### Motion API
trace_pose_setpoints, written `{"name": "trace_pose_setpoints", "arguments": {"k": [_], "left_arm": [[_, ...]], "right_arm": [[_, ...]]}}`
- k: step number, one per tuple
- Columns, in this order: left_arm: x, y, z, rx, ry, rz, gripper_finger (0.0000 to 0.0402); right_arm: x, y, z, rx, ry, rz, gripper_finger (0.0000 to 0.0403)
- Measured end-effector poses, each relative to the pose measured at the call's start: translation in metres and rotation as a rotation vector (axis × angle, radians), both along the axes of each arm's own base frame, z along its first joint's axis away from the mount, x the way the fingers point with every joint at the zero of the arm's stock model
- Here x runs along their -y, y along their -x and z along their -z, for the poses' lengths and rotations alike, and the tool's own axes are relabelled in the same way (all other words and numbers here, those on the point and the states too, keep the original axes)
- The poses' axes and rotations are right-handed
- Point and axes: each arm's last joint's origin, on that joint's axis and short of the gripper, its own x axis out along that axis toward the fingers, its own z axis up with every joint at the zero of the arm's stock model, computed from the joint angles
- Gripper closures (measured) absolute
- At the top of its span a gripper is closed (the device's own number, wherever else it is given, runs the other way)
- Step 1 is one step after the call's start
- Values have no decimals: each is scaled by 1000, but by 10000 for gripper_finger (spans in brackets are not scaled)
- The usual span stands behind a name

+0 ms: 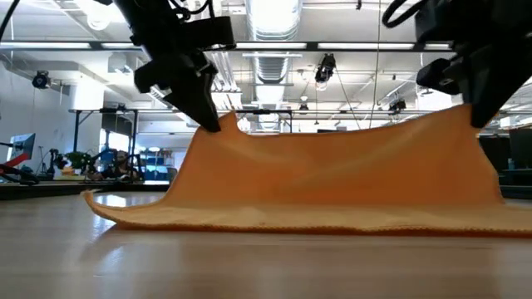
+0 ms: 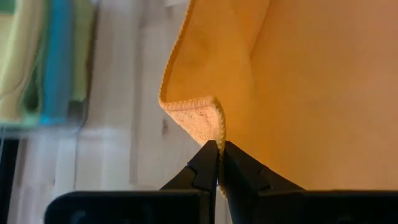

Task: Fold microfiber towels
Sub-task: Fold the orange microfiber cloth

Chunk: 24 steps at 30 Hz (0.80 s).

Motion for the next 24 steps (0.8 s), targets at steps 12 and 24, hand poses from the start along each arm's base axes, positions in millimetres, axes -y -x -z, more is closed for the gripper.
{"name": "trace_pose_setpoints", "arguments": {"k": [12, 24], "left_arm": [[8, 10, 6, -177, -26, 247, 395], [32, 10, 3, -124, 64, 363, 395]], "right_arm": [[-25, 4, 9, -28, -25, -36, 394], [-38, -7, 23, -52, -108, -13, 394]]}}
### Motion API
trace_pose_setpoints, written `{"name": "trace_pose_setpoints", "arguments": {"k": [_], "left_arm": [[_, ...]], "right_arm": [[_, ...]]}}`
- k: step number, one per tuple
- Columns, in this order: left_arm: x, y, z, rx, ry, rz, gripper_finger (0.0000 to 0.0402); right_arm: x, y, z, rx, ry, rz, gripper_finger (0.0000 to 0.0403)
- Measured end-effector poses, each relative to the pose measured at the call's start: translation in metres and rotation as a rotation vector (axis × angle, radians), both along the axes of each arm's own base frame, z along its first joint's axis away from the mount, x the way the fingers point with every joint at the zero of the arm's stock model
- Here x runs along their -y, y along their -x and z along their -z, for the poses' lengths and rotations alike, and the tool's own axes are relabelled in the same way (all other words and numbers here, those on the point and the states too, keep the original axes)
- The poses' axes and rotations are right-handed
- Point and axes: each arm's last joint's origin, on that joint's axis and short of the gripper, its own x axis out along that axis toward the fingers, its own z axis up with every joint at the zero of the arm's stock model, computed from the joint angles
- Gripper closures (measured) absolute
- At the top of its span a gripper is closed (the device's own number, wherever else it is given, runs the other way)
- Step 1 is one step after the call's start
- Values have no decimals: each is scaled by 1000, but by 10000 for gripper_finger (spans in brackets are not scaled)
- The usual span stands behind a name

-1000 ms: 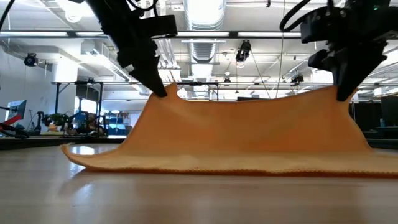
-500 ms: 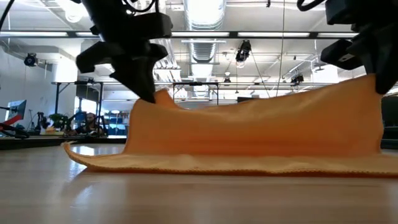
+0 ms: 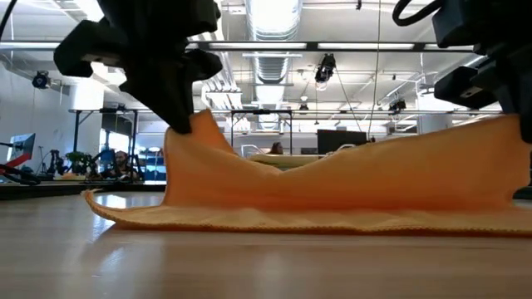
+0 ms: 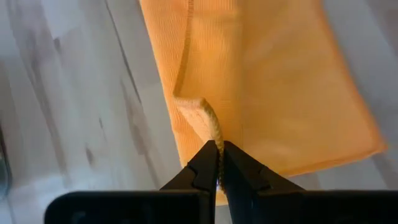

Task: Fold microfiber towels
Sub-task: Fold the orange microfiber cloth

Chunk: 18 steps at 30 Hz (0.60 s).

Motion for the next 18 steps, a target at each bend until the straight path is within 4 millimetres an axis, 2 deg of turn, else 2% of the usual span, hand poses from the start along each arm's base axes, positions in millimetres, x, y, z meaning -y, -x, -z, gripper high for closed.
{"name": "trace_pose_setpoints", "arguments": {"k": [11, 18], "left_arm": [[11, 1, -1, -6, 114, 85, 395], [14, 1, -1, 0, 119, 94, 395]], "right_arm": [[-4, 1, 1, -24, -33, 103, 394], [-9, 4, 1, -27, -38, 110, 394]]}}
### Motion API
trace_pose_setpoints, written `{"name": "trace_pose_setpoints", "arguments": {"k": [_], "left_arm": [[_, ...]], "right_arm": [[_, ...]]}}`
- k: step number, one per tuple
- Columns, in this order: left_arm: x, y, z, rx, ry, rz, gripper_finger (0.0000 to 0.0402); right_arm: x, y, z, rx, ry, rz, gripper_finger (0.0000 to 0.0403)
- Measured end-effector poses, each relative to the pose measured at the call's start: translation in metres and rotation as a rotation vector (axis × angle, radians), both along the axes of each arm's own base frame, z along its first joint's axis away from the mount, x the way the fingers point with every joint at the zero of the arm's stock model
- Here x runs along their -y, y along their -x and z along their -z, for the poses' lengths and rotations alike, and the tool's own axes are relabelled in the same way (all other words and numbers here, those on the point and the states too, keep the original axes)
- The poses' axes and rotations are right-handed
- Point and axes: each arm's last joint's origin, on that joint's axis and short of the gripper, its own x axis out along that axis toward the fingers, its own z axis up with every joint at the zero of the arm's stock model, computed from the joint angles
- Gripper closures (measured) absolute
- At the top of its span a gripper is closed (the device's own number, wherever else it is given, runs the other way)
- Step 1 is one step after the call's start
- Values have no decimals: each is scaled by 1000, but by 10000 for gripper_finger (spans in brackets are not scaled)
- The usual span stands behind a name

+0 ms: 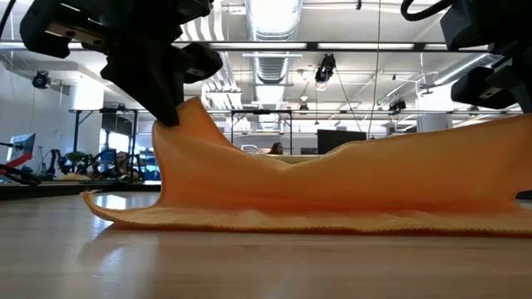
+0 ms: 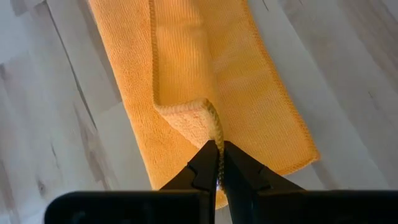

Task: Fold microfiber towels
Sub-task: Fold the orange microfiber cloth

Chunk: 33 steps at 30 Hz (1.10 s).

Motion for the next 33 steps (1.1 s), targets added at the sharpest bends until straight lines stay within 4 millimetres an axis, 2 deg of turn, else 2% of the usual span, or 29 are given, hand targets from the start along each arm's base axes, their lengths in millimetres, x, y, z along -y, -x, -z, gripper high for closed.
{"name": "trace_pose_setpoints", "arguments": {"k": [9, 18, 25, 30, 33], "left_arm": [[1, -2, 5, -13, -6, 3, 395], [2, -2, 5, -11, -4, 8, 391], [2, -2, 5, -10, -3, 7, 328], [3, -1, 4, -15, 5, -7, 280], [4, 1, -6, -29, 27, -44, 264]], "right_arm": [[-1, 0, 0, 0, -9, 31, 390], [-4, -3, -1, 30, -39, 27, 341], [-4, -3, -1, 17, -60, 106, 286], [-4, -3, -2, 15, -72, 153, 268], [-4, -3, -2, 13, -75, 171, 266]]}}
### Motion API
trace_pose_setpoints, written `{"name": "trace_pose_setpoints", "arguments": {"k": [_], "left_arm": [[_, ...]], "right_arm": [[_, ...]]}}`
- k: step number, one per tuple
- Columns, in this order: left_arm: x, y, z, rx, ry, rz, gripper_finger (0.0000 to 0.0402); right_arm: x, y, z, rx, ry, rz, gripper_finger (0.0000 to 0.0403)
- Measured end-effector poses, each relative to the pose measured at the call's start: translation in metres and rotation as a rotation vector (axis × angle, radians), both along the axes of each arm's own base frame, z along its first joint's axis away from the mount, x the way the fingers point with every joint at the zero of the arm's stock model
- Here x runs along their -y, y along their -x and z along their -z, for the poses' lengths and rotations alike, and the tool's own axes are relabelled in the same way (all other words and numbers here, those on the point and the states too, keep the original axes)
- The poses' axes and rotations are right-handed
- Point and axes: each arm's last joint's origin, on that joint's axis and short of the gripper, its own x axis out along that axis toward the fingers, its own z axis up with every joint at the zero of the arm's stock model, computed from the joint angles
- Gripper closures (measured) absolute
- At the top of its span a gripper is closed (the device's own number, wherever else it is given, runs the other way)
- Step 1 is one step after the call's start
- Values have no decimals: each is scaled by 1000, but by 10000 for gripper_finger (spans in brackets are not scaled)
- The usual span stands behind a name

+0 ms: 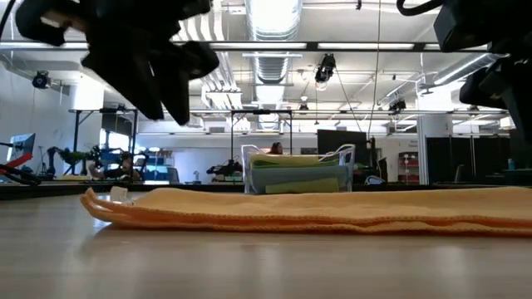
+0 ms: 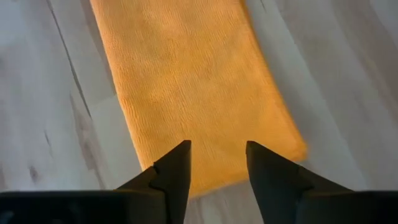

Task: Fold microfiber towels
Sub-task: Fold the orange microfiber cloth

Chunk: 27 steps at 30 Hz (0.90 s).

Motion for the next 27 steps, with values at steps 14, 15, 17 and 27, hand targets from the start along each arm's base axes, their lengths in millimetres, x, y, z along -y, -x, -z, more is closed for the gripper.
{"name": "trace_pose_setpoints", "arguments": {"k": [14, 15, 17, 27], "left_arm": [[-13, -17, -8, 62, 58, -230, 257], [-14, -20, -6, 66, 71, -256, 257], [-16, -24, -2, 63, 91, -301, 257], [-14, -46, 30, 71, 91, -354, 257]], "right_arm": [[6, -1, 3, 46, 67, 248, 283], [8, -2, 4, 42, 67, 277, 285], [13, -2, 7, 29, 61, 341, 290], [31, 7, 34, -108, -35, 577, 298]]}}
